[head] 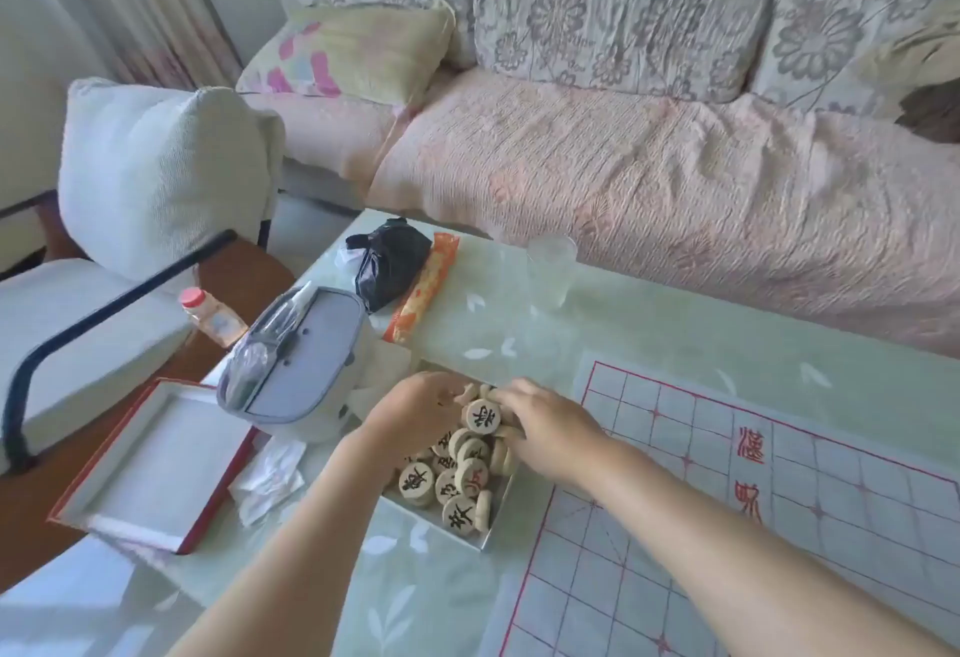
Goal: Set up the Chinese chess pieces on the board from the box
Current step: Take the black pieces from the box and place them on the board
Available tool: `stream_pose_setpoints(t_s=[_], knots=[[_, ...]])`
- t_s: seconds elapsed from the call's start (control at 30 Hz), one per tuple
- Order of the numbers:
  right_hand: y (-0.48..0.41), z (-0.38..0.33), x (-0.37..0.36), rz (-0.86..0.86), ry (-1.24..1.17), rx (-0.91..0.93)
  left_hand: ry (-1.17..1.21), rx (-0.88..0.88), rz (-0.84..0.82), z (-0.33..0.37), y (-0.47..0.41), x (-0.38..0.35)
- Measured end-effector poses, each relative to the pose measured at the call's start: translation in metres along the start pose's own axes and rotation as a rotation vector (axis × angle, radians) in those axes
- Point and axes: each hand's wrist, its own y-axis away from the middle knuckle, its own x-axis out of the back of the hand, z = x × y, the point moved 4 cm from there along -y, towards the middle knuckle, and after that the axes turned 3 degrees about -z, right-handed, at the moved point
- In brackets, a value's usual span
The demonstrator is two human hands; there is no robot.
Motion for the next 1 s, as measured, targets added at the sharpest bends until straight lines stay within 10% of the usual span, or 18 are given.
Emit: stream_pose_setpoints(t_s=[0.4,1.0], knots=[[-0.052,0.026,-0.054,0.181,0.153,0.195,-0.013,-0.209,0.348,-0.064,-0.014,-0.070],[0.073,0.007,-0.086,0.351,0.073,-0.117,-0.156,-0.230,0.503,-0.057,0.042,-0.108]])
